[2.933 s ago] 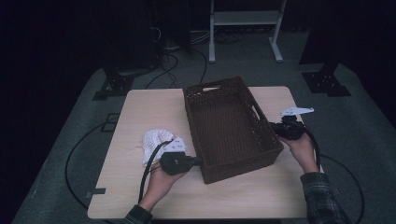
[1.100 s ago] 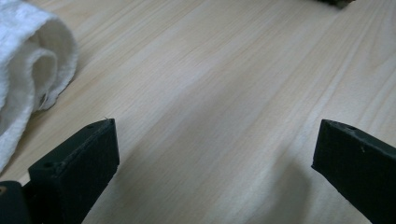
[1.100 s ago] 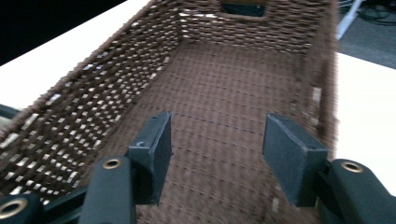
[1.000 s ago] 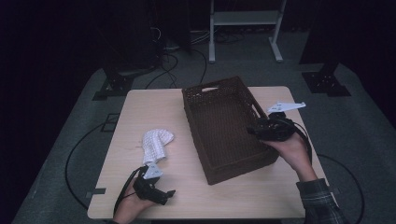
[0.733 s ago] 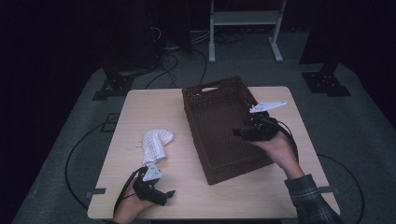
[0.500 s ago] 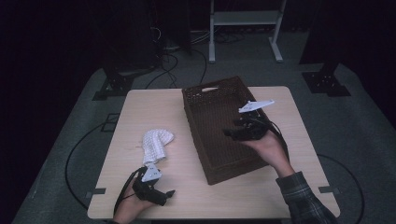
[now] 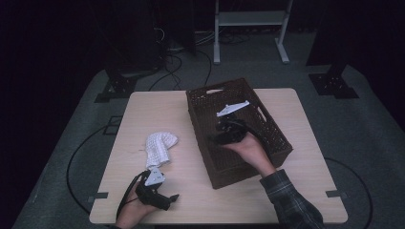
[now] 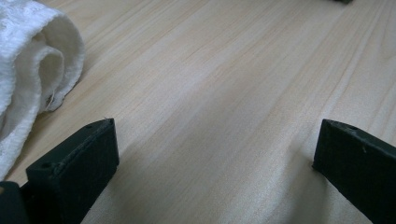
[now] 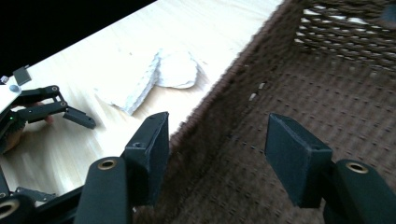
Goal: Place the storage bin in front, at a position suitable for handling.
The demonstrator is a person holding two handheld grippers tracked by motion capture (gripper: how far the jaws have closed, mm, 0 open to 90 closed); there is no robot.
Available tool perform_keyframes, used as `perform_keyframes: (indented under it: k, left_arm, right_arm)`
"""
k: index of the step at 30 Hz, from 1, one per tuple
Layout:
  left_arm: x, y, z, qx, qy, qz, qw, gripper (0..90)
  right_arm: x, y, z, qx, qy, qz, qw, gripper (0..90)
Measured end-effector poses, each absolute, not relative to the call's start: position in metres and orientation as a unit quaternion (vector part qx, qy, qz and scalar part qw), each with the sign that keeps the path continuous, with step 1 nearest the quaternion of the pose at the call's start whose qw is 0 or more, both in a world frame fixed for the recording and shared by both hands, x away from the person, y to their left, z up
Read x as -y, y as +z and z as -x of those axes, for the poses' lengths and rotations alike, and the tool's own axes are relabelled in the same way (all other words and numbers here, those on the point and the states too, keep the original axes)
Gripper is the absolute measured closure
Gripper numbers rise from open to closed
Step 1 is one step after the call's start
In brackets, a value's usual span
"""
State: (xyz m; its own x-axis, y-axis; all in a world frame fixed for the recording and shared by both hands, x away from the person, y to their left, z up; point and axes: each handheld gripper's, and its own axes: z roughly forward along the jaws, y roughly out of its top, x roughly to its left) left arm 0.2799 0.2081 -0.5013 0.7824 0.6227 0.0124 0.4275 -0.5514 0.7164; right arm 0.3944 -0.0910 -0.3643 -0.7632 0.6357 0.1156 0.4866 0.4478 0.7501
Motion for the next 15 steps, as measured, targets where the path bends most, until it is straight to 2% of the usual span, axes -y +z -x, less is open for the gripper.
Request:
perform_keyframes:
  k: [15]
  left_arm:
    - [-0.208,-0.501,-0.280,-0.301,0.133,-0.871,0.364,0.0]
  right_arm:
    - [0.057,-0.378,-0.406,-0.863,0.377,-0.327,0.078,44.6]
